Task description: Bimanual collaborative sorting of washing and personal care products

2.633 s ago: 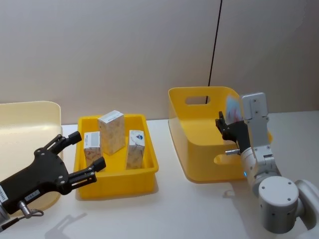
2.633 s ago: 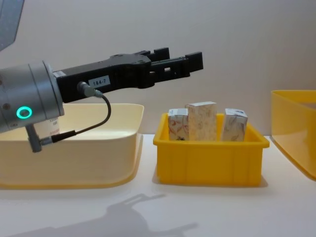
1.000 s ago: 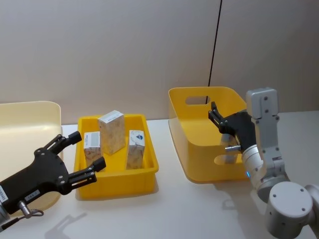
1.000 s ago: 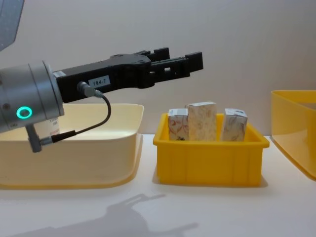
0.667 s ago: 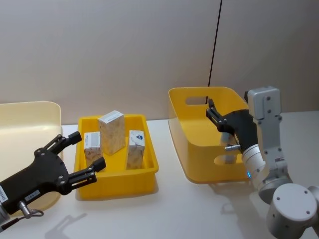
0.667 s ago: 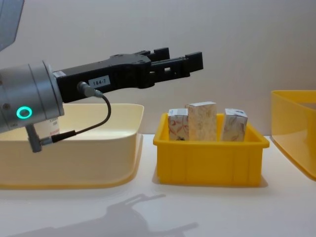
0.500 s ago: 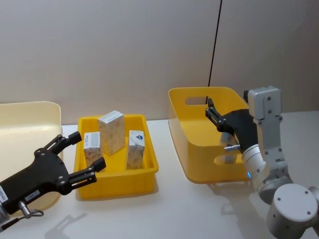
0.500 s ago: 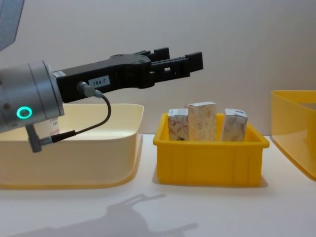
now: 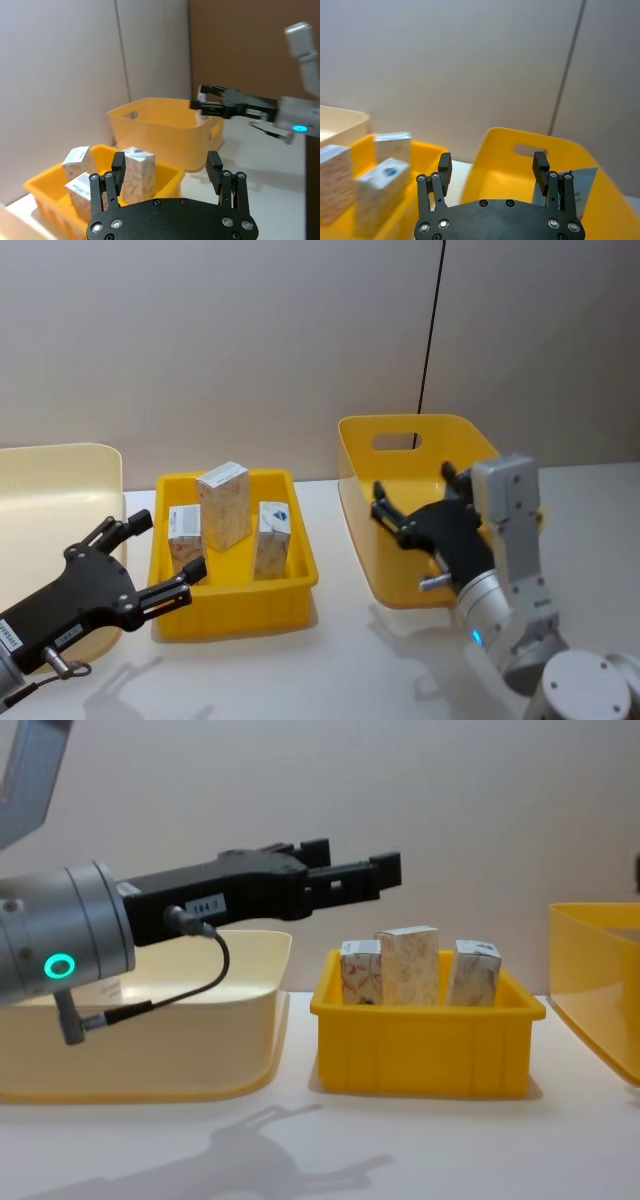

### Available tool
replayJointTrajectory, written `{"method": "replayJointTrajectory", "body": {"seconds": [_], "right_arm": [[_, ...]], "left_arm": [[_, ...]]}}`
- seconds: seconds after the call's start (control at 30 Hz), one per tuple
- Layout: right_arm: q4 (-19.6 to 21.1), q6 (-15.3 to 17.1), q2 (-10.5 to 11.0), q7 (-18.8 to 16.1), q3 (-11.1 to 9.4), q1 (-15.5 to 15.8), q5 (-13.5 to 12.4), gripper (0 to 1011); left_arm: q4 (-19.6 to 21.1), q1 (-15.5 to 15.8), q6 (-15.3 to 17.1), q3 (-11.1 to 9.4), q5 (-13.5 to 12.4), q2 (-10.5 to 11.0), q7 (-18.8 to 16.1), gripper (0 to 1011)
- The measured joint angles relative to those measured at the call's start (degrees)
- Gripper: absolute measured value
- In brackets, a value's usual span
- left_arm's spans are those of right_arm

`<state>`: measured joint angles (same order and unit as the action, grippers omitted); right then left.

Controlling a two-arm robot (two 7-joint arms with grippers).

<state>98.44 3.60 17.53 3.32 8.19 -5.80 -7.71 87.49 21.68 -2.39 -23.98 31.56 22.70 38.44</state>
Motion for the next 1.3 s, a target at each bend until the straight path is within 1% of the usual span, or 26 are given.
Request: {"method": "replayJointTrajectory", "body": {"seconds": [0.03, 0.1, 0.13, 0.3, 0.33, 0.37, 0.5, 0.53, 0.67, 0.73, 0.8, 0.83, 0.9, 1.0, 1.17, 1.2, 1.3], "right_arm": [[0.15, -0.16, 0.09, -0.36, 0.23, 0.32, -0.43, 1001], [0.77, -0.60, 0.41, -1.65, 1.06, 1.42, -1.93, 1001], [1.10, -0.78, 0.63, -2.54, 1.62, 2.25, -2.97, 1001], [1.78, -1.02, 1.20, -4.79, 3.20, 4.46, -5.86, 1001], [2.04, -1.17, 1.37, -5.34, 3.55, 5.00, -6.59, 1001], [2.04, -1.17, 1.37, -5.34, 3.55, 5.00, -6.59, 1001], [2.57, -1.48, 1.70, -6.68, 4.49, 6.24, -8.20, 1001], [2.61, -1.51, 1.73, -6.79, 4.56, 6.34, -8.37, 1001], [2.74, -1.61, 1.81, -7.10, 4.74, 6.60, -8.73, 1001], [2.75, -1.62, 1.82, -7.11, 4.75, 6.61, -8.75, 1001], [2.77, -1.63, 1.81, -7.12, 4.75, 6.62, -8.76, 1001], [2.78, -1.64, 1.81, -7.13, 4.76, 6.63, -8.76, 1001], [2.79, -1.64, 1.81, -7.14, 4.76, 6.63, -8.76, 1001], [2.79, -1.65, 1.81, -7.15, 4.75, 6.63, -8.76, 1001], [2.79, -1.65, 1.81, -7.15, 4.75, 6.64, -8.76, 1001], [2.79, -1.65, 1.81, -7.15, 4.75, 6.64, -8.76, 1001], [2.79, -1.65, 1.81, -7.15, 4.75, 6.64, -8.76, 1001]], "left_arm": [[0.19, -0.25, 0.11, -0.06, -0.63, -0.02, -1.17, 1003], [0.36, -0.50, 0.22, -0.12, -1.25, -0.04, -2.35, 1003], [0.53, -0.73, 0.33, -0.18, -1.86, -0.06, -3.49, 1003], [1.03, -1.46, 0.62, -0.38, -3.68, -0.15, -6.93, 1003], [1.20, -1.72, 0.73, -0.44, -4.28, -0.17, -8.05, 1003], [1.31, -1.84, 0.78, -0.48, -4.60, -0.19, -8.62, 1003], [1.73, -2.46, 1.00, -0.64, -6.07, -0.24, -11.44, 1003], [1.92, -2.71, 1.09, -0.68, -6.68, -0.25, -12.63, 1003], [2.27, -3.17, 1.31, -0.83, -7.91, -0.31, -14.89, 1004], [2.63, -3.67, 1.51, -0.97, -9.14, -0.37, -17.21, 1003], [2.73, -3.80, 1.55, -1.00, -9.44, -0.38, -17.78, 1003], [2.89, -4.03, 1.66, -1.07, -10.02, -0.39, -18.86, 1003], [3.05, -4.28, 1.75, -1.13, -10.61, -0.42, -19.97, 1003], [3.48, -4.89, 2.00, -1.29, -12.17, -0.50, -22.90, 1003], [4.01, -5.64, 2.28, -1.48, -13.96, -0.57, -26.31, 1003], [4.19, -5.90, 2.38, -1.54, -14.60, -0.60, -27.52, 1003], [4.53, -6.37, 2.57, -1.66, -15.76, -0.65, -29.72, 1003]]}}
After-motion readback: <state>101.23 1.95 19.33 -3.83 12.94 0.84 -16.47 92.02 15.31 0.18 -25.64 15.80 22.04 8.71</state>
